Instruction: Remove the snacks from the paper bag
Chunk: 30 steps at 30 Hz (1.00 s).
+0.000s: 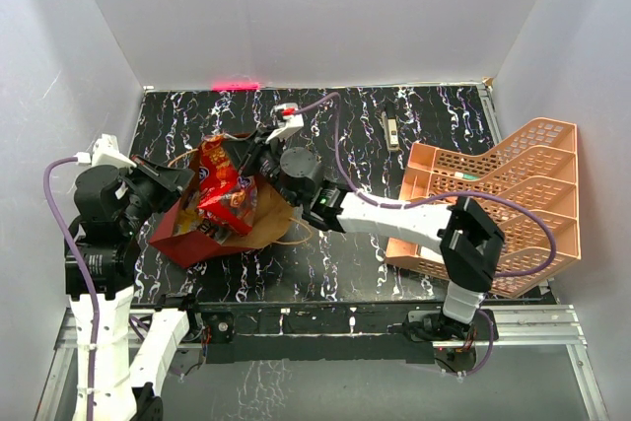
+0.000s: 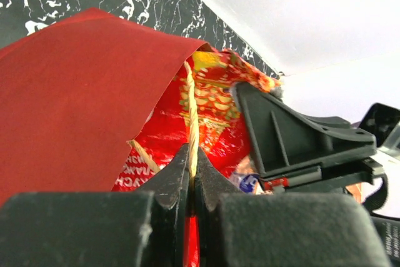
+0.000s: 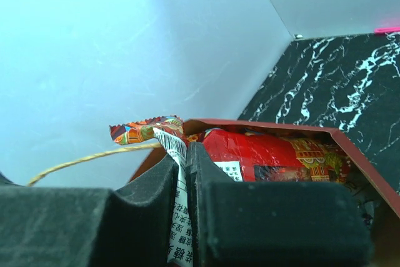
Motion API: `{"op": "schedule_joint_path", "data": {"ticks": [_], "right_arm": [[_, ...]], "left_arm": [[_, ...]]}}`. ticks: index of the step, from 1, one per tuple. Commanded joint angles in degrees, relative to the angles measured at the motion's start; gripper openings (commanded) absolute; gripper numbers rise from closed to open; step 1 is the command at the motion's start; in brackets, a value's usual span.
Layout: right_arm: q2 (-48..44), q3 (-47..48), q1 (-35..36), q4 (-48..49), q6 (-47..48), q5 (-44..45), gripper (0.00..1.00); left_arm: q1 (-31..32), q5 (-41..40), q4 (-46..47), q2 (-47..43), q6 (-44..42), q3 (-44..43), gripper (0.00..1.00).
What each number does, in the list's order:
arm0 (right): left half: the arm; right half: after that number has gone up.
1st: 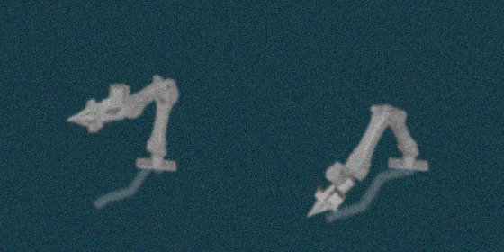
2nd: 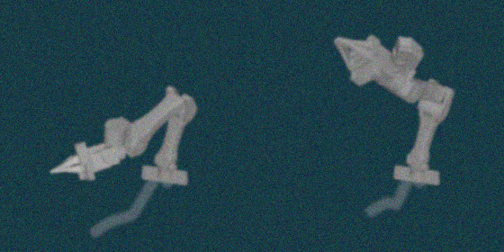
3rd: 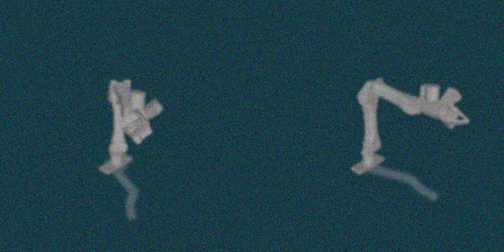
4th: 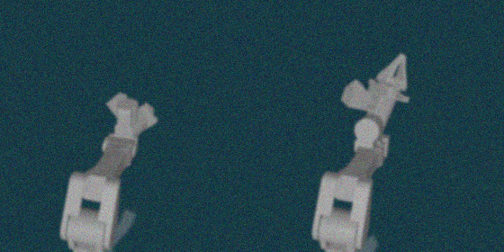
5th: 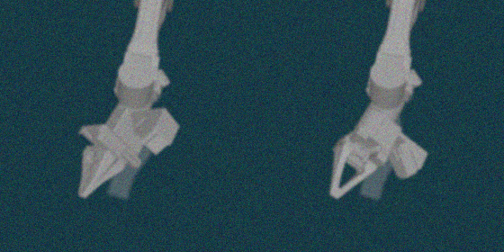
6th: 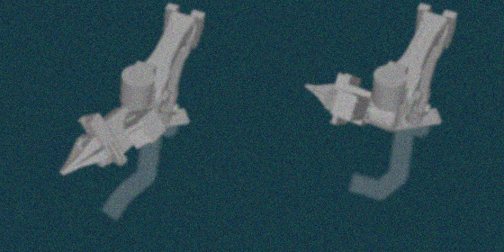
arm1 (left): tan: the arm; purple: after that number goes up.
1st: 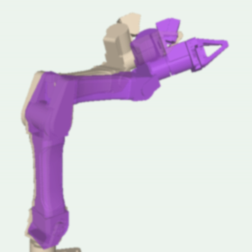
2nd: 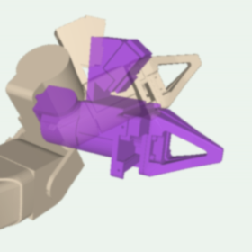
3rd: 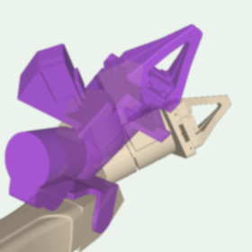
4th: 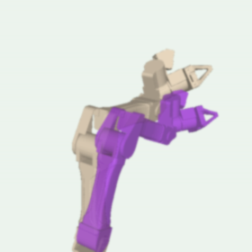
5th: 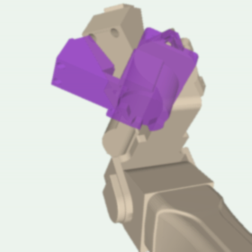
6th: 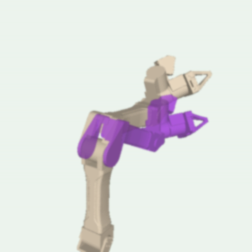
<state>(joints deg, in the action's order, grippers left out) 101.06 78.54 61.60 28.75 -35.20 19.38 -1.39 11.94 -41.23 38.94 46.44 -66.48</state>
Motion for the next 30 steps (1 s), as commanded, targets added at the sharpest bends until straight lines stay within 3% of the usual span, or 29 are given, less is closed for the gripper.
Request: {"op": "schedule_joint_path", "data": {"ticks": [1, 21, 30], "right_arm": [[-7.9, 1.2, -0.2, 12.5, -4.2, 3.0, 0.07], [-18.3, 14.7, -3.2, 1.5, 5.9, -1.3, 0.07], [-27.2, 4.6, -7.5, -2.4, 23.8, 13.0, 0.07]], "left_arm": [[0.0, -0.5, 0.7, -0.6, -1.0, -3.3, 0.0], [0.0, -0.6, 0.9, -0.1, -4.0, -3.5, 0.0], [0.0, -0.1, 0.1, 1.7, -5.6, -7.6, 0.0]]}}
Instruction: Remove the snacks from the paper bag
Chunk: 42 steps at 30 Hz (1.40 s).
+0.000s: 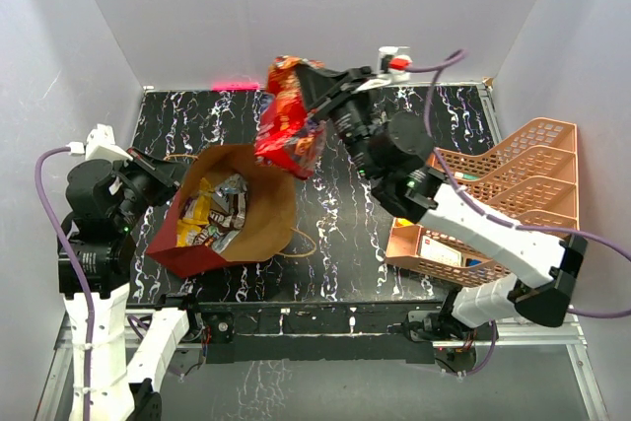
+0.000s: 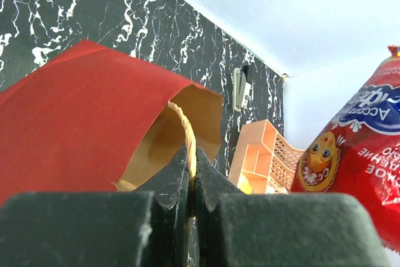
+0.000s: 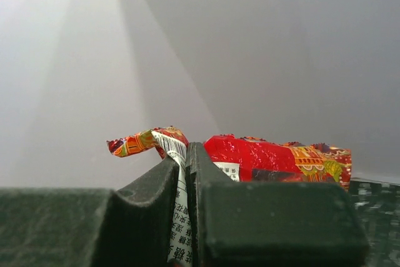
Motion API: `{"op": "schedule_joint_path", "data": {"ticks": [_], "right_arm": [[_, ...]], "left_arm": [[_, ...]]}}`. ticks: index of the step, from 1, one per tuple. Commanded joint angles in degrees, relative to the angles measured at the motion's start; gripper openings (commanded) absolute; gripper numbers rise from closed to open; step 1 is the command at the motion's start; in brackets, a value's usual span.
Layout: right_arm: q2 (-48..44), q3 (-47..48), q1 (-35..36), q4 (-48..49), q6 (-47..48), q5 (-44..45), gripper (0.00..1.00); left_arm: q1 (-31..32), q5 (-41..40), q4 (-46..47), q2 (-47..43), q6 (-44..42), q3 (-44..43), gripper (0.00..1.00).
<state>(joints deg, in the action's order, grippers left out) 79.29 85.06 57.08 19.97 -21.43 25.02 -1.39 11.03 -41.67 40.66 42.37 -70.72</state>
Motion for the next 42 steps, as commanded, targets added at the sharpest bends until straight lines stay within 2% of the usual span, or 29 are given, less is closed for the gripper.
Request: {"op": "schedule_joint_path", "data": {"ticks": [1, 7, 10, 15, 20, 21, 23, 26, 29, 31, 35, 39, 42], "right_arm": [[-5.9, -3.5, -4.4, 5.3, 12.2, 8.2, 0.07], [-6.2, -12.3, -19.5, -4.9, 10.0, 3.3, 0.07], [-4.7, -16.3, -25.3, -6.9, 9.4, 0.2, 0.07], [1.3, -19.5, -26.9, -8.4, 13.4, 1.0, 0.07], [9.8, -18.7, -26.8, -12.2, 12.3, -0.6, 0.09], [11.6, -18.1, -26.8, -12.9, 11.7, -2.0, 0.13], [16.0, -15.2, -26.8, -17.1, 10.3, -7.3, 0.31], [20.0, -8.6, -26.8, -27.3, 7.4, -14.6, 0.46], [18.8, -5.6, -26.8, -34.1, 7.4, -17.5, 0.65], [15.5, -6.6, -26.8, -35.1, 7.9, -19.0, 0.75], [7.4, -13.0, -26.9, -33.7, 8.9, -25.6, 0.87], [-0.2, -19.6, -26.7, -31.5, 6.4, -40.2, 0.89], [-6.0, -27.0, -24.4, -24.9, 1.0, -50.0, 0.89]], "left_arm": [[0.0, 0.8, 0.5, -0.1, -1.8, -3.6, 0.0], [0.0, 1.0, 0.7, 0.1, -2.2, -4.0, 0.0], [0.0, 2.4, 1.7, 0.4, -1.6, -3.1, 0.0], [0.1, 7.7, 4.8, 0.6, -1.7, -2.0, 0.0], [0.6, 12.4, 7.5, -1.7, -2.9, 1.1, 0.0], [0.7, 13.3, 8.1, -2.4, -3.3, 2.1, 0.0], [0.9, 14.9, 9.3, -4.1, -4.0, 4.4, 0.0], [1.0, 16.1, 9.6, -6.6, -5.4, 7.2, 0.0], [1.4, 17.9, 10.1, -8.8, -6.3, 9.7, 0.0], [1.6, 19.4, 10.6, -10.0, -6.9, 11.1, 0.0], [2.7, 20.9, 11.2, -11.7, -9.5, 12.1, 0.0], [3.8, 21.0, 10.9, -13.1, -11.7, 12.8, 0.0], [4.2, 22.8, 12.5, -14.5, -11.3, 14.6, 0.0]]}}
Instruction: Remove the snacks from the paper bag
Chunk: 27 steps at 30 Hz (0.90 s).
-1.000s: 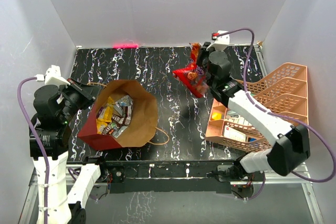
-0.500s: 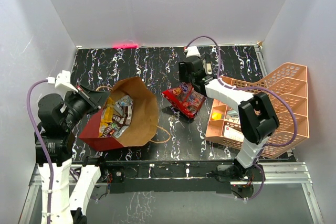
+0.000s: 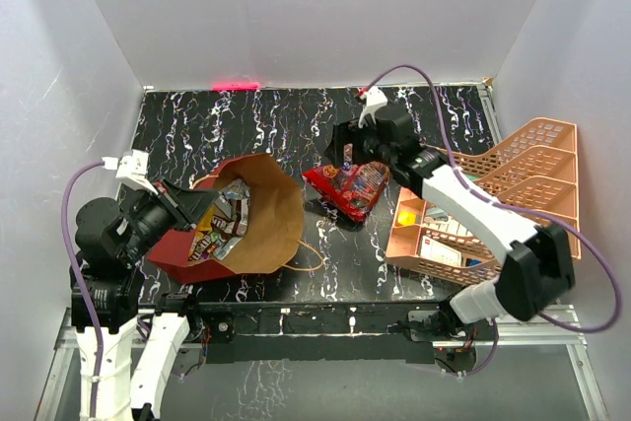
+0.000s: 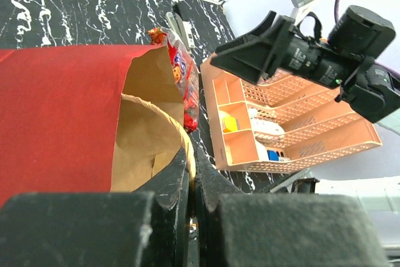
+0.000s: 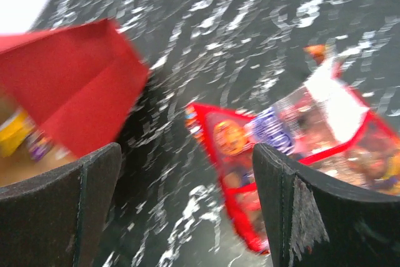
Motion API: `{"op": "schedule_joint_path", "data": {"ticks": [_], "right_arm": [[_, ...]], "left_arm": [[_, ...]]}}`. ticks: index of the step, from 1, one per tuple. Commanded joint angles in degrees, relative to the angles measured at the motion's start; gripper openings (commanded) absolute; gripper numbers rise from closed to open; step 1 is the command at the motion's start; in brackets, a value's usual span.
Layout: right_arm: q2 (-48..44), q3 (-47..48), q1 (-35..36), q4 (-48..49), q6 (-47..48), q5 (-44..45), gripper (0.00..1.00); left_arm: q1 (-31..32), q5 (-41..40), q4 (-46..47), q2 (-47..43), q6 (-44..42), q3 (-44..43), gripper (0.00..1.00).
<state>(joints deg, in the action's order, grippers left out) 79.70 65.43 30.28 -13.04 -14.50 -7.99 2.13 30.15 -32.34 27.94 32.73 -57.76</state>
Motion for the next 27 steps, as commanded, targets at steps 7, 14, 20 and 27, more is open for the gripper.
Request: {"op": "schedule_joint_path", "data": {"ticks": [7, 14, 20, 27], "right_arm": [[-12.4, -19.9, 14.1, 16.3, -19.2, -14.2, 0.89], [-14.2, -31.0, 16.9, 22.5, -38.1, -8.8, 0.86], [-7.4, -32.4, 19.7, 30.2, -46.3, -10.0, 0.73], [1.6, -30.5, 25.5, 38.1, -48.8, -7.7, 0.5]], "left_arm": [[0.7, 9.1, 16.3, -4.4, 8.4, 7.8, 0.0], [0.7, 7.3, 18.0, -4.5, 10.3, 9.2, 0.0], [0.7, 9.4, 19.3, -4.0, 10.7, 11.5, 0.0], [0.7, 12.3, 21.6, -1.6, 11.1, 12.7, 0.0]]}}
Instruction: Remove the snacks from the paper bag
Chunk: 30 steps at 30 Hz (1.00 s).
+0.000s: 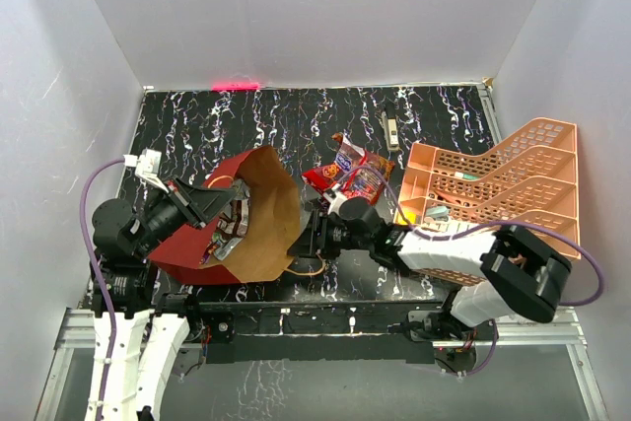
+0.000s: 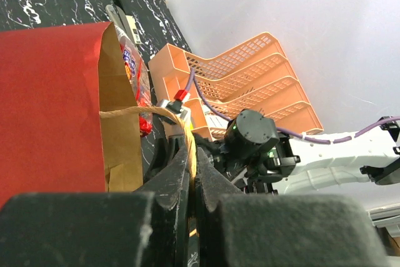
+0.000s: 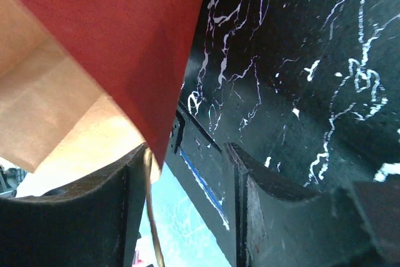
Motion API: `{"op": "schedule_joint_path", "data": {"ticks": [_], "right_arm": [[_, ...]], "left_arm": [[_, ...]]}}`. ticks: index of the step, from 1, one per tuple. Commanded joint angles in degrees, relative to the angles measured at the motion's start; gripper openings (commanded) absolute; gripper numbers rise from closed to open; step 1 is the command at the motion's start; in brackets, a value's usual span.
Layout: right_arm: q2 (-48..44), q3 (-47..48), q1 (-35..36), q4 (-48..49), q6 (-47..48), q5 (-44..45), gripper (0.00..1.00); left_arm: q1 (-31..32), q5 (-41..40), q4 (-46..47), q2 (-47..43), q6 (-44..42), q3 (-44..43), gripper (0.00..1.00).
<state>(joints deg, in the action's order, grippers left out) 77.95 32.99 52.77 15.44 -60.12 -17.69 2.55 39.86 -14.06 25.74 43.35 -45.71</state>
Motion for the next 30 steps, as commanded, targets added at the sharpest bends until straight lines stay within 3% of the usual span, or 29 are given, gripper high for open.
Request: {"op": "schedule_joint_path", "data": {"ticks": [1, 3, 6, 15, 22, 27, 30], "right_arm": [[4.2, 2.4, 4.0, 9.9, -3.3, 3.0, 0.49], [6.5, 3.0, 5.4, 11.6, -4.3, 5.1, 0.36], [10.7, 3.5, 6.6, 16.3, -7.4, 7.0, 0.26], [27.4, 15.0, 10.3, 30.9, -10.6, 14.8, 0.11], [35.9, 23.9, 12.9, 32.2, -9.6, 27.3, 0.1], [33.1, 17.6, 13.2, 31.1, -5.8, 33.7, 0.15], [28.3, 12.5, 12.7, 29.6, 0.0, 32.5, 0.28]], "left_arm": [[0.3, 2.9, 3.6, 0.5, 0.8, 0.9, 0.0], [0.3, 3.9, 3.8, 0.6, 0.8, 1.0, 0.0], [0.4, 4.1, 3.0, 0.7, -0.5, 0.8, 0.0], [0.5, -1.0, 1.0, 3.2, -5.6, -3.5, 0.0], [0.5, -6.1, -5.7, 3.3, -13.1, -3.9, 0.0], [0.5, -5.5, -10.0, -2.5, -11.7, 0.4, 0.0], [0.6, -7.1, -14.7, -8.4, -11.6, 2.3, 0.0]]}}
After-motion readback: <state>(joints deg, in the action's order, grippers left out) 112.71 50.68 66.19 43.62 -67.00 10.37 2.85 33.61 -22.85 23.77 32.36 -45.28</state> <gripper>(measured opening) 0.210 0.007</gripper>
